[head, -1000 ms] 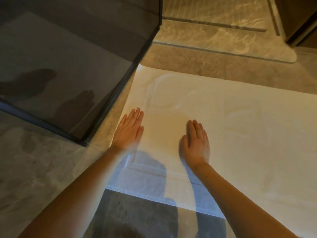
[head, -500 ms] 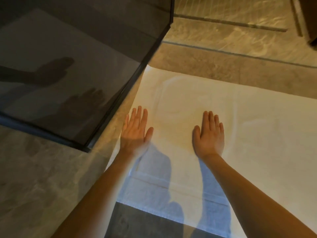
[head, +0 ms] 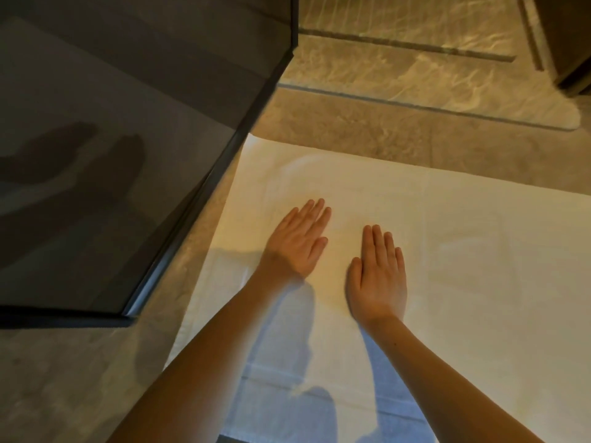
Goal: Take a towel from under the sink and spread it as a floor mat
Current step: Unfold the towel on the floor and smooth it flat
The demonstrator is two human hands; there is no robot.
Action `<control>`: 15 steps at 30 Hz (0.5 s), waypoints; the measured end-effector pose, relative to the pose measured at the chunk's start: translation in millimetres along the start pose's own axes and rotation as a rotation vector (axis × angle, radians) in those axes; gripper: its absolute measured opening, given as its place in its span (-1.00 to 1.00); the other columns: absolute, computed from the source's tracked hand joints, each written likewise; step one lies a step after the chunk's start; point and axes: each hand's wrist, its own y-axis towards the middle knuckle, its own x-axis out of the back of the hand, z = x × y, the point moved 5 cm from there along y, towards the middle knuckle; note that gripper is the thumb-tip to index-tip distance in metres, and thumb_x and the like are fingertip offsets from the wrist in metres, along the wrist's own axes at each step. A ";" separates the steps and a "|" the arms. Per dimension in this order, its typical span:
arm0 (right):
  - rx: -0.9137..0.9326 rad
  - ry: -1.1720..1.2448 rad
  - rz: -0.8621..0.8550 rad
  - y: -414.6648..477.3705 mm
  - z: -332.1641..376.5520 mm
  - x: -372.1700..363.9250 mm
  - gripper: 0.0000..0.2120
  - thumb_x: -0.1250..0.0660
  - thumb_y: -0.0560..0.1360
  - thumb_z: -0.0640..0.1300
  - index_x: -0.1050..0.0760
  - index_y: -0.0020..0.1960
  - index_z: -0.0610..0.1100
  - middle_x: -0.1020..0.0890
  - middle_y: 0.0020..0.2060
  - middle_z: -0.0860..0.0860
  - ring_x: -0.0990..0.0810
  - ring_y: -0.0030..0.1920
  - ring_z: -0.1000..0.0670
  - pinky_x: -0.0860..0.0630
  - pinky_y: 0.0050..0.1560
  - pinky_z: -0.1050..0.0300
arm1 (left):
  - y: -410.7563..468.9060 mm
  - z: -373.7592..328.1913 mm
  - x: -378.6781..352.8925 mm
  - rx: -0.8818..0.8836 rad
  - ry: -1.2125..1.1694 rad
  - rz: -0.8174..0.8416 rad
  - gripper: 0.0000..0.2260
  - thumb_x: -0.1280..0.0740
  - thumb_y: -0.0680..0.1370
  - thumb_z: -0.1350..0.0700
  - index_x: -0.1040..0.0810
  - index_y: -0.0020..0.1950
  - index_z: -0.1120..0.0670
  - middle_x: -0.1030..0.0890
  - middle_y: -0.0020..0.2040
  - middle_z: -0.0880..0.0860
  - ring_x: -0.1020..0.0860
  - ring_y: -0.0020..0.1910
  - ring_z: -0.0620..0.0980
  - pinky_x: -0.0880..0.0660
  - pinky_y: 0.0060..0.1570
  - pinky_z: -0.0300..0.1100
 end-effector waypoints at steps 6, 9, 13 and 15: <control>0.010 0.003 0.002 -1.8 -0.2 0.0 -0.40 0.19 0.58 0.04 0.06 0.59 -0.11 0.00 0.58 0.00 0.09 0.57 0.00 0.12 0.55 0.04 | -10.1 69.1 6.6 0.229 0.042 0.101 -0.46 0.22 0.63 -0.13 0.18 0.58 0.03 0.16 0.59 -0.02 0.18 0.56 -0.09 0.20 0.51 -0.17; 0.014 0.004 0.003 -1.1 1.6 1.4 -0.39 0.19 0.57 0.04 0.04 0.59 -0.12 -0.02 0.57 -0.01 0.06 0.57 -0.01 0.10 0.55 0.03 | -16.1 91.2 15.0 0.283 0.035 0.079 -0.42 0.18 0.63 -0.17 0.17 0.59 0.05 0.17 0.60 0.00 0.18 0.56 -0.09 0.21 0.49 -0.19; 0.021 0.008 0.004 -1.5 3.5 3.8 -0.38 0.21 0.56 0.04 0.02 0.58 -0.14 -0.06 0.57 -0.03 0.02 0.57 -0.03 0.07 0.55 0.01 | -15.5 100.9 18.4 0.377 0.033 0.117 -0.41 0.12 0.65 -0.15 0.22 0.58 0.10 0.22 0.60 0.05 0.24 0.55 -0.06 0.26 0.48 -0.18; 0.013 0.012 -0.001 -1.8 3.8 4.4 -0.39 0.19 0.56 0.04 0.00 0.58 -0.14 -0.08 0.57 -0.03 0.00 0.57 -0.04 0.04 0.55 0.00 | -9.7 89.2 19.2 0.404 0.025 0.116 -0.40 0.15 0.64 -0.17 0.23 0.58 0.11 0.23 0.59 0.08 0.25 0.55 -0.01 0.24 0.51 -0.12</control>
